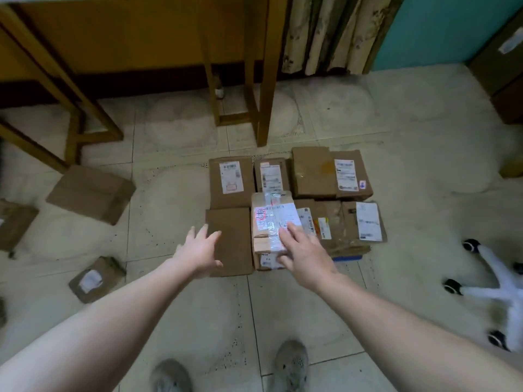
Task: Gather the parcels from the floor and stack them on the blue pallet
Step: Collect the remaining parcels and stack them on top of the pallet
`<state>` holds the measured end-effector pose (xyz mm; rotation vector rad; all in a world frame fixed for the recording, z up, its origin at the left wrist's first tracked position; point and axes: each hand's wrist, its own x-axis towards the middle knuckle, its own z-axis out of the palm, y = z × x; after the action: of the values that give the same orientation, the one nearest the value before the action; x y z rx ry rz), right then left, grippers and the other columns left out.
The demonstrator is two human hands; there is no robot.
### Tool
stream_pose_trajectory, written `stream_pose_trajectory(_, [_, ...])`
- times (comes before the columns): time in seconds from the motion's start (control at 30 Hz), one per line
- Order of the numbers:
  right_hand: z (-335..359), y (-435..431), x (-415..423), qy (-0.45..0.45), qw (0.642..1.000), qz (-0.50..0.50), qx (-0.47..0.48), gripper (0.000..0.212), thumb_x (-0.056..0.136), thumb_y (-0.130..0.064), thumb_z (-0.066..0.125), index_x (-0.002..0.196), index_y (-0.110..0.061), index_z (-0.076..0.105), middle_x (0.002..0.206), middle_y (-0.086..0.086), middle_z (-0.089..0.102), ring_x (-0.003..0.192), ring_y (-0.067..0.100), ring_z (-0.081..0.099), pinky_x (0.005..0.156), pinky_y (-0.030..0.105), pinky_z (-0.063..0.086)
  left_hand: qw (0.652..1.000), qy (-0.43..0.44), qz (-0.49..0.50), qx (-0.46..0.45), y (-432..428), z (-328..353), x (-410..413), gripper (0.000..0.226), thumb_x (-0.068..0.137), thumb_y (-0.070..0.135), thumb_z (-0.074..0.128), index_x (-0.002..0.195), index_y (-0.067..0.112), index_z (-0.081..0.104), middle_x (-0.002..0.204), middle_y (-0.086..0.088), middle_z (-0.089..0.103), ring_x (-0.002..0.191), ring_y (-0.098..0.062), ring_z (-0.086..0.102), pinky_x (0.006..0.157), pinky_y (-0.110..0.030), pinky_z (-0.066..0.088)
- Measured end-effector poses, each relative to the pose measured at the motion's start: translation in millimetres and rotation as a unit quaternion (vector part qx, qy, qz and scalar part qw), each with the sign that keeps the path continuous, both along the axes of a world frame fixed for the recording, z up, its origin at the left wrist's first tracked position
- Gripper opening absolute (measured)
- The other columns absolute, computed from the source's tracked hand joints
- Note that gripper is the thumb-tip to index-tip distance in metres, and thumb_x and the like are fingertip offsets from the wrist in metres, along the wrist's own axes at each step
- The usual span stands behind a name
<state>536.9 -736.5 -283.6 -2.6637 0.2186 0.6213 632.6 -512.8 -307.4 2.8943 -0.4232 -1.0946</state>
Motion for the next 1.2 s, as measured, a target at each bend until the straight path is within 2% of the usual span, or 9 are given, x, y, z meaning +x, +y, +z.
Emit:
stream_pose_trajectory(0.17, [-78,7,2,0.004,1.0,0.024,-0.015,0.059,0.098,-0.039,0.043,0.15,-0.026,0.019,0.159,-0.005,0.006,0.135,0.026,0.022,0.105,0.04,0.036,1.0,0.01,-0.016,0.006,2,-86,-7,0.104,0.078,0.04,0.071,0.148,0.039,-0.005,0.157,-0.002,-0.016,0.144,-0.033,-0.012,0.111,-0.06,0.021])
stream_pose_trajectory(0.27, [-121,8,3,0.012,0.999,0.041,-0.031,0.059,0.099,-0.039,0.041,0.151,-0.026,0.016,0.16,-0.005,0.005,0.135,0.028,0.02,0.108,0.037,0.03,0.999,0.027,-0.028,0.014,3,-134,-8,0.114,0.073,0.043,0.075,0.144,0.044,-0.014,0.156,-0.001,-0.02,0.141,-0.036,-0.019,0.108,-0.064,0.014])
stream_pose_trajectory(0.4, [-162,8,0,0.017,0.998,0.028,-0.046,0.059,0.099,-0.037,0.043,0.15,-0.028,0.016,0.159,-0.006,0.005,0.136,0.028,0.018,0.106,0.038,0.032,0.997,0.035,-0.063,0.028,3,-178,-15,0.111,0.073,0.041,0.075,0.146,0.043,-0.009,0.156,0.001,-0.021,0.14,-0.04,-0.018,0.109,-0.065,0.014])
stream_pose_trajectory(0.53, [-191,13,5,0.007,0.997,0.038,-0.074,0.057,0.098,-0.034,0.045,0.149,-0.027,0.019,0.159,-0.001,0.009,0.135,0.03,0.024,0.108,0.039,0.032,0.997,0.013,-0.074,0.026,12,-208,-21,0.102,0.08,0.031,0.071,0.147,0.041,-0.005,0.156,0.002,-0.022,0.14,-0.042,-0.016,0.11,-0.063,0.017])
stream_pose_trajectory(0.7, [-219,17,13,-0.001,0.991,0.039,-0.13,0.057,0.095,-0.034,0.048,0.146,-0.026,0.024,0.157,0.001,0.019,0.139,0.032,0.016,0.11,0.045,0.02,0.997,-0.038,-0.07,-0.012,15,-231,-27,0.088,0.086,0.024,0.063,0.148,0.039,0.002,0.157,0.004,-0.018,0.138,-0.045,-0.02,0.111,-0.057,0.021])
stream_pose_trajectory(0.8, [-231,17,13,0.016,0.986,0.045,-0.161,0.055,0.095,-0.033,0.046,0.146,-0.024,0.026,0.155,0.002,0.024,0.142,0.031,0.007,0.114,0.047,0.003,0.995,-0.047,-0.085,-0.039,23,-240,-27,0.082,0.086,0.022,0.062,0.149,0.036,0.01,0.158,0.004,-0.014,0.141,-0.038,-0.019,0.113,-0.053,0.023])
stream_pose_trajectory(0.9, [-240,19,13,0.061,0.979,0.077,-0.179,0.055,0.096,-0.032,0.041,0.148,-0.024,0.023,0.156,0.004,0.02,0.143,0.033,0.003,0.114,0.05,-0.004,0.994,-0.04,-0.093,-0.04,29,-246,-26,0.082,0.086,0.027,0.063,0.149,0.034,0.011,0.158,0.004,-0.013,0.142,-0.034,-0.019,0.115,-0.051,0.018])
stream_pose_trajectory(1.07, [-233,17,18,0.106,0.979,0.067,-0.161,0.062,0.096,-0.034,0.042,0.151,-0.023,0.016,0.159,0.009,0.011,0.145,0.033,0.001,0.115,0.049,-0.001,0.996,-0.002,-0.086,-0.03,20,-239,-15,0.085,0.082,0.039,0.065,0.148,0.036,0.011,0.158,0.004,-0.01,0.144,-0.03,-0.013,0.113,-0.058,0.012])
stream_pose_trajectory(1.2, [-195,23,22,0.105,0.983,0.051,-0.143,0.062,0.093,-0.037,0.047,0.149,-0.023,0.022,0.158,0.01,0.014,0.145,0.032,0.006,0.115,0.049,0.006,0.999,0.013,0.01,-0.052,32,-204,-4,0.085,0.083,0.046,0.062,0.149,0.032,0.009,0.159,-0.001,-0.005,0.145,-0.028,-0.009,0.115,-0.056,0.011])
